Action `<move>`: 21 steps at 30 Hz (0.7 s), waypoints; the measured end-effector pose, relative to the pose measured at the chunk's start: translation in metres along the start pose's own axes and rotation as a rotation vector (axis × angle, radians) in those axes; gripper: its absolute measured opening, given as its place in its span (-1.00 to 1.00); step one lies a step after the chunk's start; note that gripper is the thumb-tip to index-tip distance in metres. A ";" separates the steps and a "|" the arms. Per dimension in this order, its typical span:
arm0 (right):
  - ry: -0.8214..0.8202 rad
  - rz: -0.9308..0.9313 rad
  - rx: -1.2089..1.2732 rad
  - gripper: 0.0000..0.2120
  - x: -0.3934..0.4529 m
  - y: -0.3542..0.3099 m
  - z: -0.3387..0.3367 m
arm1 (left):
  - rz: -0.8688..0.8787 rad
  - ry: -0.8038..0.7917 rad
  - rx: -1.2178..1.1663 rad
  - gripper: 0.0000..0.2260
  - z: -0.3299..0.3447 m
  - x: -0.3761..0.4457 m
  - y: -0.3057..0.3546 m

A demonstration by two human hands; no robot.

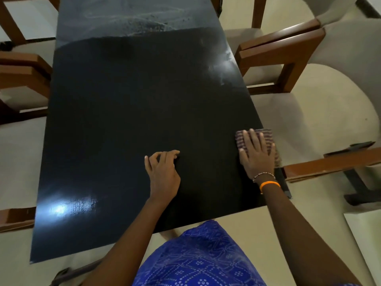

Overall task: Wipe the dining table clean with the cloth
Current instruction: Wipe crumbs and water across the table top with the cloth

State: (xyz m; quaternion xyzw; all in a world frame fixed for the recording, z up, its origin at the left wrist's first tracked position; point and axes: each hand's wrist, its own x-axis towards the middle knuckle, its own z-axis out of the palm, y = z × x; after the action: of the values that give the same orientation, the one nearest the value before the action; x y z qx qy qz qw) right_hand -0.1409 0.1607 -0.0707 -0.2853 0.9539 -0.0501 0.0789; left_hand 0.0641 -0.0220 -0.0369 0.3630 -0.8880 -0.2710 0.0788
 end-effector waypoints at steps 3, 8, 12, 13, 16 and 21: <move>0.021 0.198 0.067 -0.44 0.014 0.011 -0.004 | -0.052 -0.002 -0.028 -0.61 0.009 0.011 0.021; 0.013 0.132 0.085 -0.37 0.021 -0.052 0.003 | -0.104 0.044 -0.021 -0.62 0.014 0.021 0.037; -0.076 -0.292 0.063 -0.39 0.016 -0.122 0.015 | -0.155 0.135 -0.027 -0.66 0.011 0.027 0.039; -0.104 -0.396 0.061 -0.40 0.015 -0.132 0.018 | -0.174 0.161 -0.043 -0.68 0.010 0.028 0.040; -0.139 -0.566 0.076 -0.43 0.021 -0.125 0.020 | -0.205 0.197 -0.061 -0.66 0.010 0.036 0.043; -0.033 -0.472 0.002 -0.43 0.059 -0.056 0.007 | -0.164 0.162 -0.086 -0.71 0.024 0.056 0.056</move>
State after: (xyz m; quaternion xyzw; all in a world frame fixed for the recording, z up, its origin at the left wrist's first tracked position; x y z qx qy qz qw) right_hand -0.1577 0.0813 -0.0772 -0.5011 0.8592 -0.0636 0.0811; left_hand -0.0185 -0.0174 -0.0296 0.4516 -0.8335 -0.2840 0.1434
